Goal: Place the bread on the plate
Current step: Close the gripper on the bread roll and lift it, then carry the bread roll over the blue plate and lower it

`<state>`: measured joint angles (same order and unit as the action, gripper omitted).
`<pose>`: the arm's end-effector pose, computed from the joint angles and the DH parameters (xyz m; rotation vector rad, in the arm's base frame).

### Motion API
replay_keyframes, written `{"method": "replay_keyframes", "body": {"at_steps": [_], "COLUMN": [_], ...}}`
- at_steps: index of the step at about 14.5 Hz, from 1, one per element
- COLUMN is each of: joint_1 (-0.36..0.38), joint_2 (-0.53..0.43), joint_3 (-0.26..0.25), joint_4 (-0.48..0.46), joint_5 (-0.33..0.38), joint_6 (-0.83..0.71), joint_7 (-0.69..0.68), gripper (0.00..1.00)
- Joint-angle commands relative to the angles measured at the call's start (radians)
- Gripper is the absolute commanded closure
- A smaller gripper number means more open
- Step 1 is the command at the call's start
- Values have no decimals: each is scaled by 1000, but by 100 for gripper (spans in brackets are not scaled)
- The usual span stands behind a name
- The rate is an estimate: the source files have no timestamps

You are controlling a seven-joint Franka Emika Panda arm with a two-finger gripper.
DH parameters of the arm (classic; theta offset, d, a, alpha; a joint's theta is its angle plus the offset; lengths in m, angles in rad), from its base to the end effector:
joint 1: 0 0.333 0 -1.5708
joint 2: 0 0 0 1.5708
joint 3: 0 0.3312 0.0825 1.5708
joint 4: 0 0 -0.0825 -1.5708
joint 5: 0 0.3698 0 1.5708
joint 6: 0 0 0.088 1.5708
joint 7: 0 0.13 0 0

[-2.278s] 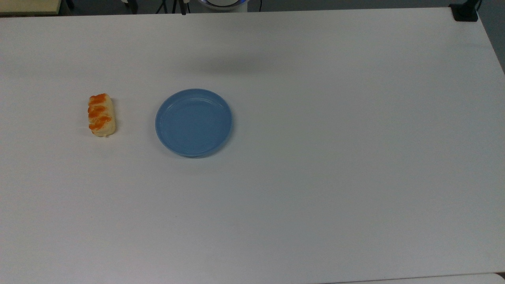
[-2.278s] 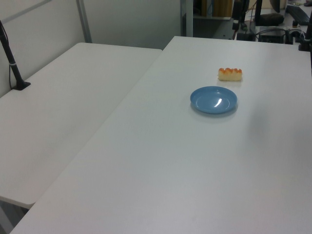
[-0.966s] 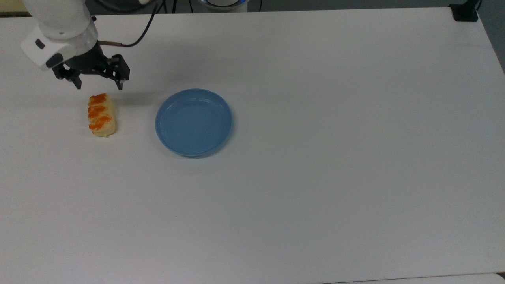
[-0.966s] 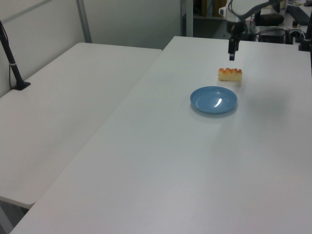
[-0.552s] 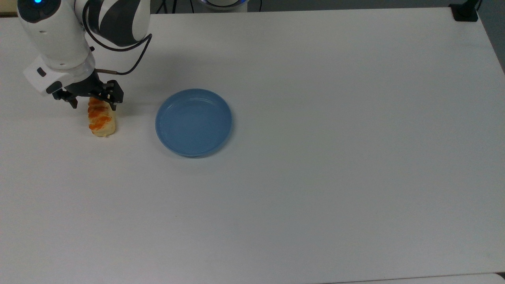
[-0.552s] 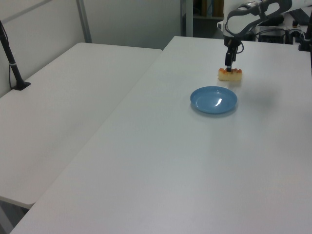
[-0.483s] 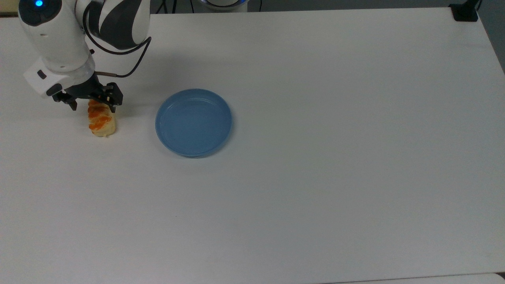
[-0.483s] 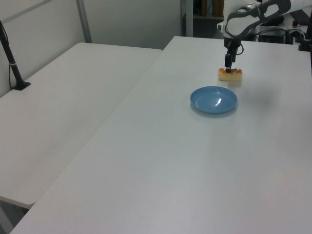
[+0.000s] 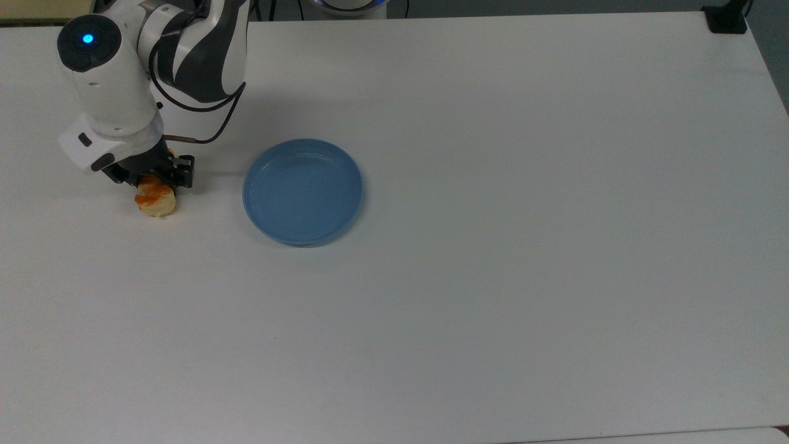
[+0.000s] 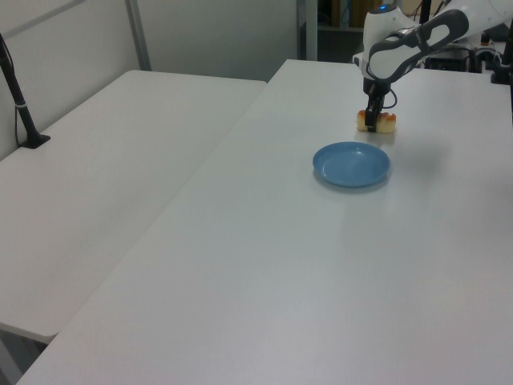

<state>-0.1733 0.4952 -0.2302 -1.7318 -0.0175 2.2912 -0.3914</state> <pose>0.6216 -0.2495 0.3085 2.9998 0.0448 0.0352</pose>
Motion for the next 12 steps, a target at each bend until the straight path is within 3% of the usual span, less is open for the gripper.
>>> {"method": "replay_keyframes", "body": {"at_steps": [1, 4, 7, 10, 12], "joint_1": [8, 11, 58, 162, 195], "joint_2": [-143, -245, -241, -166, -115], "joint_3": [52, 155, 236, 238, 238], "joint_4": [-14, -14, -14, 4, 2], "joint_5": [14, 28, 30, 18, 7], "joint_6": [-184, -332, -335, -297, -237], "joint_7": [12, 49, 211, 405, 479], "gripper": [51, 51, 51, 51, 51]}}
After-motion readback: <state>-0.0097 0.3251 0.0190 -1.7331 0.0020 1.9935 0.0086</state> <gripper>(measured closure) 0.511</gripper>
